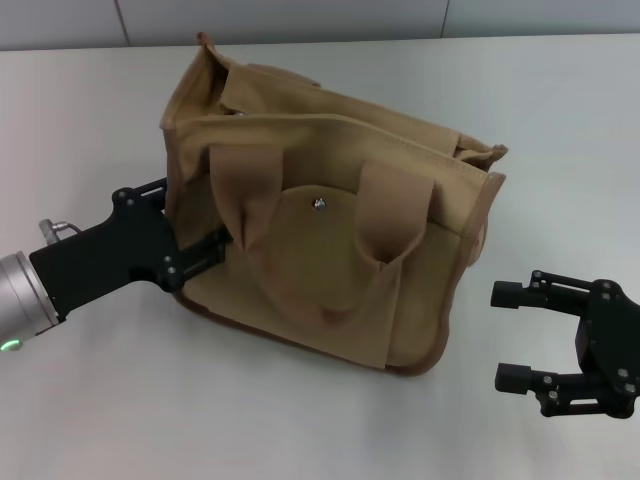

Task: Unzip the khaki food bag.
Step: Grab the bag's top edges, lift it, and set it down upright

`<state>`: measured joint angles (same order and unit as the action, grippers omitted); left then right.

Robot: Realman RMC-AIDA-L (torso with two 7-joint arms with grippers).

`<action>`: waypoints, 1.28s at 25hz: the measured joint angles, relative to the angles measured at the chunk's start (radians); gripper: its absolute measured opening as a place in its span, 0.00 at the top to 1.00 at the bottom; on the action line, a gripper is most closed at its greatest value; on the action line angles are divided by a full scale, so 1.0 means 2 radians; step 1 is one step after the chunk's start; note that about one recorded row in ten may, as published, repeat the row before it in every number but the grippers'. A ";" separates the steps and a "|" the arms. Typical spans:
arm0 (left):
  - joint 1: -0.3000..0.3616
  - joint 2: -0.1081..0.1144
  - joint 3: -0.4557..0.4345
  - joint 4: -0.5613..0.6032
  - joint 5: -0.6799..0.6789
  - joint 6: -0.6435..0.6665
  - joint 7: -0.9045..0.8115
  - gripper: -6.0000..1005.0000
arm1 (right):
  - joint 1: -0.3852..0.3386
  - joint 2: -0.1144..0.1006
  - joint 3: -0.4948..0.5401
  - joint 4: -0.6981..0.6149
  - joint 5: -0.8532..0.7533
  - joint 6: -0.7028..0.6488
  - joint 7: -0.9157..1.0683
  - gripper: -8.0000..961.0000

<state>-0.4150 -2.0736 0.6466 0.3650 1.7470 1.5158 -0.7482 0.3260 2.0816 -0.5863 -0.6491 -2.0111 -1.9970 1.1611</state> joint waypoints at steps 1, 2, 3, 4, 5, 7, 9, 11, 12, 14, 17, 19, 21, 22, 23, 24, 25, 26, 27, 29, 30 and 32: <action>0.001 0.000 0.000 0.000 -0.004 0.000 0.000 0.40 | 0.000 0.000 0.000 0.000 0.000 0.000 0.000 0.12; 0.001 0.000 0.000 0.000 -0.004 0.000 0.000 0.41 | 0.000 0.000 0.000 0.000 0.000 0.000 0.000 0.12; 0.004 0.000 0.001 -0.001 -0.015 -0.001 0.005 0.43 | 0.000 0.000 0.000 0.000 0.000 0.000 0.000 0.12; 0.004 0.000 0.001 -0.001 -0.015 -0.001 0.005 0.44 | 0.000 0.000 0.000 0.000 0.000 0.000 0.000 0.12; 0.005 0.000 0.001 -0.001 -0.017 0.000 0.006 0.45 | 0.000 0.000 0.000 0.000 0.000 0.000 0.000 0.12; 0.007 0.000 0.002 -0.001 -0.021 0.000 0.011 0.48 | 0.000 0.000 0.000 0.000 0.000 0.000 0.000 0.12; 0.007 0.000 0.002 -0.001 -0.021 0.000 0.014 0.51 | 0.000 0.000 0.000 0.000 0.000 0.000 0.000 0.12; 0.007 0.000 0.002 -0.001 -0.021 -0.001 0.017 0.55 | 0.001 0.000 0.000 0.000 0.000 0.000 0.000 0.12; 0.007 0.000 0.002 -0.001 -0.021 -0.001 0.018 0.57 | 0.001 0.000 0.000 0.000 0.000 0.000 0.000 0.12; 0.007 -0.001 0.000 -0.002 -0.022 0.000 0.019 0.61 | 0.001 0.000 0.000 0.000 0.000 0.000 0.001 0.12; 0.008 -0.001 0.002 -0.002 -0.046 0.003 0.019 0.70 | 0.001 0.000 0.000 0.000 0.001 0.000 0.001 0.12; 0.009 -0.001 0.002 -0.002 -0.052 0.005 0.019 0.72 | 0.001 0.000 0.000 0.000 0.002 0.000 0.001 0.12; 0.009 -0.001 0.001 -0.001 -0.056 0.007 0.019 0.75 | 0.000 0.000 0.000 0.000 0.002 0.000 0.001 0.12; 0.008 -0.001 0.001 -0.002 -0.057 0.008 0.019 0.76 | 0.000 0.000 0.001 0.000 0.003 0.000 0.001 0.12; 0.008 -0.001 0.001 -0.002 -0.057 0.008 0.019 0.79 | 0.000 0.000 0.002 0.000 0.003 -0.001 0.001 0.12; 0.007 -0.001 0.002 -0.002 -0.058 0.008 0.019 0.81 | 0.000 0.000 0.002 0.000 0.003 -0.001 0.001 0.12; 0.005 0.000 0.003 -0.001 -0.058 0.008 0.019 0.84 | 0.000 0.000 0.003 0.000 0.003 -0.002 0.001 0.12; 0.005 0.000 0.003 -0.001 -0.058 0.008 0.019 0.86 | 0.000 0.000 0.003 0.000 0.003 -0.002 0.001 0.12; 0.004 0.000 0.003 0.000 -0.058 0.008 0.019 0.88 | 0.000 0.000 0.003 0.000 0.003 -0.002 0.001 0.12; 0.003 0.000 0.004 0.000 -0.058 0.009 0.019 0.89 | 0.000 0.000 0.003 0.000 0.003 -0.002 0.001 0.12; 0.003 0.000 0.004 0.000 -0.058 0.009 0.019 0.89 | 0.000 0.000 0.003 0.000 0.003 -0.002 0.001 0.12; 0.003 0.000 0.004 -0.001 -0.058 0.009 0.019 0.90 | 0.000 0.000 0.004 0.000 0.003 -0.003 0.001 0.12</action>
<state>-0.4098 -2.0735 0.6537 0.3638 1.6319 1.5339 -0.7102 0.3253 2.0816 -0.5783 -0.6488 -2.0048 -2.0030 1.1626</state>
